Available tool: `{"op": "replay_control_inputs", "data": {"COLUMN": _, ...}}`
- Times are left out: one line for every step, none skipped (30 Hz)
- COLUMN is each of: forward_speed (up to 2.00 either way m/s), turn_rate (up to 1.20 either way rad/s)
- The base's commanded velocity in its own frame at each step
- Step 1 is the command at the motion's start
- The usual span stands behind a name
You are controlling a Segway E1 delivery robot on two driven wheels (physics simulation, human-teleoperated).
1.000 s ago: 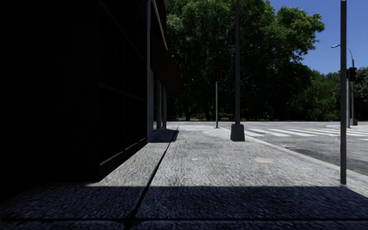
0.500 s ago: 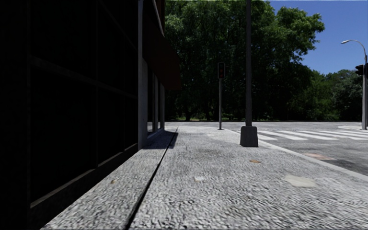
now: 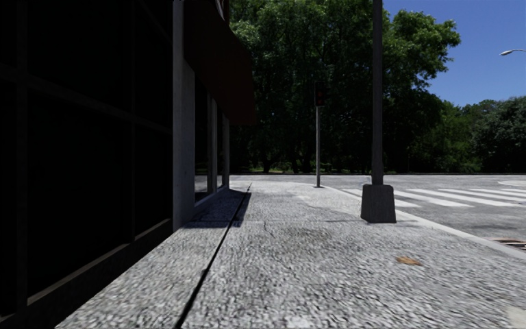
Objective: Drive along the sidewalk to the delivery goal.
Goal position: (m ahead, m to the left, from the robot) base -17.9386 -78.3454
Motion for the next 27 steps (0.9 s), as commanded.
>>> {"op": "replay_control_inputs", "data": {"forward_speed": 1.99, "turn_rate": 0.0}}
{"op": "replay_control_inputs", "data": {"forward_speed": 2.0, "turn_rate": 0.0}}
{"op": "replay_control_inputs", "data": {"forward_speed": 2.0, "turn_rate": 0.0}}
{"op": "replay_control_inputs", "data": {"forward_speed": 2.0, "turn_rate": 0.0}}
{"op": "replay_control_inputs", "data": {"forward_speed": 2.0, "turn_rate": 0.0}}
{"op": "replay_control_inputs", "data": {"forward_speed": 2.0, "turn_rate": 0.0}}
{"op": "replay_control_inputs", "data": {"forward_speed": 2.0, "turn_rate": 0.0}}
{"op": "replay_control_inputs", "data": {"forward_speed": 2.0, "turn_rate": 0.0}}
{"op": "replay_control_inputs", "data": {"forward_speed": 2.0, "turn_rate": 0.0}}
{"op": "replay_control_inputs", "data": {"forward_speed": 2.0, "turn_rate": 0.0}}
{"op": "replay_control_inputs", "data": {"forward_speed": 2.0, "turn_rate": 0.0}}
{"op": "replay_control_inputs", "data": {"forward_speed": 2.0, "turn_rate": -0.14}}
{"op": "replay_control_inputs", "data": {"forward_speed": 2.0, "turn_rate": -0.14}}
{"op": "replay_control_inputs", "data": {"forward_speed": 2.0, "turn_rate": -0.27}}
{"op": "replay_control_inputs", "data": {"forward_speed": 2.0, "turn_rate": -0.31}}
{"op": "replay_control_inputs", "data": {"forward_speed": 2.0, "turn_rate": -0.34}}
{"op": "replay_control_inputs", "data": {"forward_speed": 2.0, "turn_rate": -0.34}}
{"op": "replay_control_inputs", "data": {"forward_speed": 2.0, "turn_rate": -0.34}}
{"op": "replay_control_inputs", "data": {"forward_speed": 2.0, "turn_rate": -0.35}}
{"op": "replay_control_inputs", "data": {"forward_speed": 2.0, "turn_rate": -0.35}}
{"op": "replay_control_inputs", "data": {"forward_speed": 2.0, "turn_rate": -0.35}}
{"op": "replay_control_inputs", "data": {"forward_speed": 2.0, "turn_rate": -0.35}}
{"op": "replay_control_inputs", "data": {"forward_speed": 2.0, "turn_rate": -0.35}}
{"op": "replay_control_inputs", "data": {"forward_speed": 2.0, "turn_rate": -0.35}}
{"op": "replay_control_inputs", "data": {"forward_speed": 2.0, "turn_rate": -0.35}}
{"op": "replay_control_inputs", "data": {"forward_speed": 2.0, "turn_rate": -0.35}}
{"op": "replay_control_inputs", "data": {"forward_speed": 2.0, "turn_rate": -0.4}}
